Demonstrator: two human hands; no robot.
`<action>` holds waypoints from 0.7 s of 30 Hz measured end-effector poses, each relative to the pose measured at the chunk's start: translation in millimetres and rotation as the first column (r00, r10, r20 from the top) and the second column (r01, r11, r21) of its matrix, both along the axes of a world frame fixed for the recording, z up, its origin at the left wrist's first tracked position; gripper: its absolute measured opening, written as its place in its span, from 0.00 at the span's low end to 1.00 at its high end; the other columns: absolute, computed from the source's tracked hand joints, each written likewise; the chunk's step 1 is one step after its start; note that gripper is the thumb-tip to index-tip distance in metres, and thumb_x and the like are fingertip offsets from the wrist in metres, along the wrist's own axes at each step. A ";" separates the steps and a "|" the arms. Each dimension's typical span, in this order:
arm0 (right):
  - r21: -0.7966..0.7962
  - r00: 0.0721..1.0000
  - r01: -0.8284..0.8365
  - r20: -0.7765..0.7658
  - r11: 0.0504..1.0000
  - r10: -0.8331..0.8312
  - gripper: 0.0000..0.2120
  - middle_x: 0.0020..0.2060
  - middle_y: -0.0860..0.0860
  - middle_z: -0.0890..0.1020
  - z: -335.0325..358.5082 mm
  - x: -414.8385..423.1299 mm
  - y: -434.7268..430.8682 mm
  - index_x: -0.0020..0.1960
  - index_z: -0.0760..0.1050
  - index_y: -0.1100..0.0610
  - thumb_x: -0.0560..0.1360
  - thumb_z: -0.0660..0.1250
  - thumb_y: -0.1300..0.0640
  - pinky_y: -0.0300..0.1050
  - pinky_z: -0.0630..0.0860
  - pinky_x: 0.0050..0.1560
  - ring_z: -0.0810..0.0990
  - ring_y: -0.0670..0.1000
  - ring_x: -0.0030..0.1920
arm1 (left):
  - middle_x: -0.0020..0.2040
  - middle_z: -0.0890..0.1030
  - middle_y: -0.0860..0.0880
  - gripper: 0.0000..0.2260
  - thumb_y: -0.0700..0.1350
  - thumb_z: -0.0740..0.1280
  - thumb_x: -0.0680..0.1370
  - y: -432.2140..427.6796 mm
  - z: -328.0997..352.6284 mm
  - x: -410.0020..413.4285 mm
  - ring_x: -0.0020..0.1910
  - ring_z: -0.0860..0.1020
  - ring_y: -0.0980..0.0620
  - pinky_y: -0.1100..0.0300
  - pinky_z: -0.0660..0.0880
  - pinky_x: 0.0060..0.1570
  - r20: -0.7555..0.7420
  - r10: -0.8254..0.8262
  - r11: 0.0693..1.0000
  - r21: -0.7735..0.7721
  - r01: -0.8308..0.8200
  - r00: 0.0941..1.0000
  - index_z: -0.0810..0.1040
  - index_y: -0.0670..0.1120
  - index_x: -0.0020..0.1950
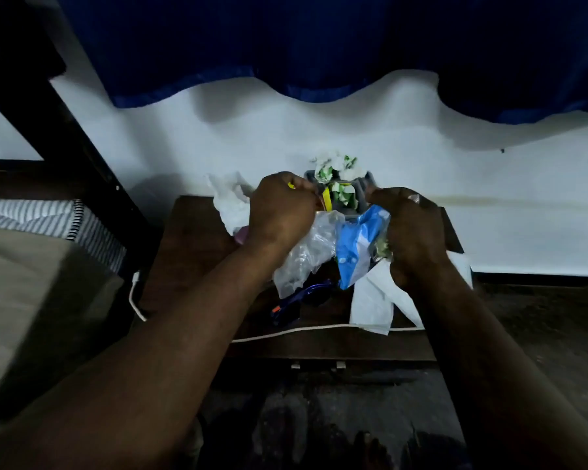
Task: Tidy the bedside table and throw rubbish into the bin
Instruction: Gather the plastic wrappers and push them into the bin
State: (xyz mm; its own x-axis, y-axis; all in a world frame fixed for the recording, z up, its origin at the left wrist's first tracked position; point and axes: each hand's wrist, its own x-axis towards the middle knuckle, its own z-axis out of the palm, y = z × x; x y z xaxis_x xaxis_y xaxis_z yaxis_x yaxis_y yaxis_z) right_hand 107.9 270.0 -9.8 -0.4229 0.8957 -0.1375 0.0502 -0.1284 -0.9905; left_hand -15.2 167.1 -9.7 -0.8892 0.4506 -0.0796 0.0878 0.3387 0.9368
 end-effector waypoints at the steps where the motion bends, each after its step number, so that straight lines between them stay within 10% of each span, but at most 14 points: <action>1: 0.012 1.000 -0.013 -0.007 1.000 0.013 0.07 0.33 0.53 0.80 -1.0 -4.3 -5.5 0.37 0.82 0.58 0.72 0.76 0.57 0.47 0.72 0.42 0.77 0.51 0.37 | 0.39 0.86 0.55 0.10 0.40 0.65 0.71 -2.2 1.0 -1.1 0.43 0.84 0.55 0.60 0.80 0.45 0.005 0.002 1.000 0.011 -0.002 1.000 0.85 0.51 0.41; 7: 0.074 0.998 -0.067 0.019 0.995 0.066 0.03 0.36 0.48 0.86 -4.9 -25.6 -24.6 0.38 0.84 0.53 0.70 0.74 0.58 0.44 0.76 0.46 0.83 0.46 0.40 | 0.35 0.84 0.47 0.12 0.52 0.70 0.73 -17.9 6.9 -21.4 0.37 0.82 0.49 0.57 0.77 0.37 -0.109 0.030 0.992 -0.118 -0.043 0.994 0.85 0.44 0.40; 14: 0.322 0.942 -0.314 0.224 0.893 0.251 0.07 0.40 0.40 0.86 -10.6 -48.8 -48.8 0.42 0.84 0.47 0.73 0.73 0.59 0.38 0.78 0.47 0.84 0.41 0.42 | 0.56 0.84 0.45 0.13 0.41 0.65 0.72 -60.7 -1.2 -75.3 0.57 0.80 0.44 0.53 0.78 0.58 -0.283 -0.126 0.863 -0.504 -0.035 0.951 0.84 0.48 0.53; 21: 0.314 0.921 -0.356 0.278 0.880 0.273 0.06 0.39 0.38 0.86 -15.3 -68.2 -63.6 0.45 0.85 0.49 0.74 0.72 0.59 0.27 0.72 0.34 0.81 0.36 0.37 | 0.67 0.80 0.48 0.28 0.47 0.64 0.73 -80.8 -43.2 -119.7 0.64 0.79 0.46 0.50 0.77 0.65 0.015 -0.149 0.886 -0.442 0.140 0.989 0.73 0.62 0.73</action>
